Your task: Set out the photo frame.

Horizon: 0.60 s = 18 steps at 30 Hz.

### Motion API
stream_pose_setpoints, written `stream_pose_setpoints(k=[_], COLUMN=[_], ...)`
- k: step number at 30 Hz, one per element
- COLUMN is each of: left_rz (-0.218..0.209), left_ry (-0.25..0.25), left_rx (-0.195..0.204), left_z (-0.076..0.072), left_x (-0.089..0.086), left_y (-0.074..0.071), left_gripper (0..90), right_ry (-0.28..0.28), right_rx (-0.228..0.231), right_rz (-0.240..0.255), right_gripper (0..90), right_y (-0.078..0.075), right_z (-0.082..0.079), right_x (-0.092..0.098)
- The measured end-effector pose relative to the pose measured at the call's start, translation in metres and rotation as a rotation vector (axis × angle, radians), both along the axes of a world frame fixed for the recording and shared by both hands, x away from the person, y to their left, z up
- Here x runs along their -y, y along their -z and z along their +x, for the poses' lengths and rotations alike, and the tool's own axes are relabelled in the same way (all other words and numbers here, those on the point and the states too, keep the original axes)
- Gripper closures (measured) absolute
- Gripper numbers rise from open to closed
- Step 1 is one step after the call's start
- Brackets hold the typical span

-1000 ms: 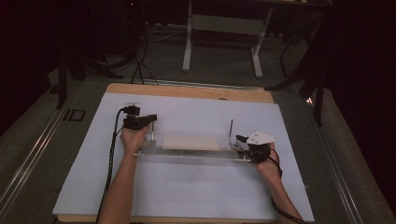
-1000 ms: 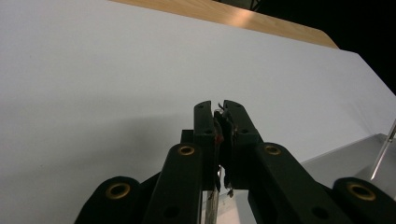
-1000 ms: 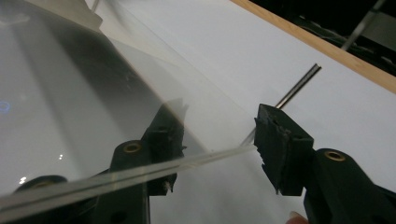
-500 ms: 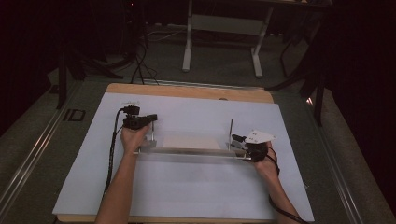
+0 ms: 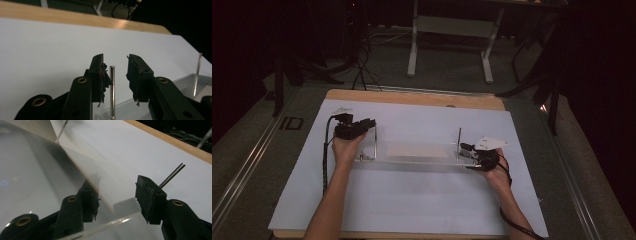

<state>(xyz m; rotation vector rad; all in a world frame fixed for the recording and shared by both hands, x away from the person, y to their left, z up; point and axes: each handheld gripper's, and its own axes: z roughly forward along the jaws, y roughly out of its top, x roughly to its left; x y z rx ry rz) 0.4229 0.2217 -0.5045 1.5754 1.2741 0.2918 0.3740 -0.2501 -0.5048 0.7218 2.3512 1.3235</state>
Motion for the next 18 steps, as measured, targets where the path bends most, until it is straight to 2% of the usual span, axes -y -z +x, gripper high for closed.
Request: stream_pose_setpoints(k=[6, 10, 15, 18], left_rz=[0.025, 0.057, 0.043, 0.028], left_ry=[0.032, 0.063, 0.056, 0.046], left_rx=[0.043, 0.075, 0.074, 0.067], left_z=[-0.009, -0.021, -0.029, -0.029], left_x=[-0.003, -0.007, -0.016, -0.018], left_y=[-0.007, -0.008, -0.003, -0.001], left_gripper=[65.1, 64.0, 63.8, 63.8], right_ry=[0.001, -0.003, -0.005, 0.014], right_rx=[-0.015, -0.02, -0.025, -0.024], right_rz=[0.001, 0.001, 0.009, 0.004], right_gripper=[51.4, 51.3, 48.6, 45.6], right_y=[-0.002, -0.003, -0.001, 0.001], right_z=[0.002, 0.004, 0.006, 0.007], right_x=[0.0, 0.0, 0.002, 0.002])
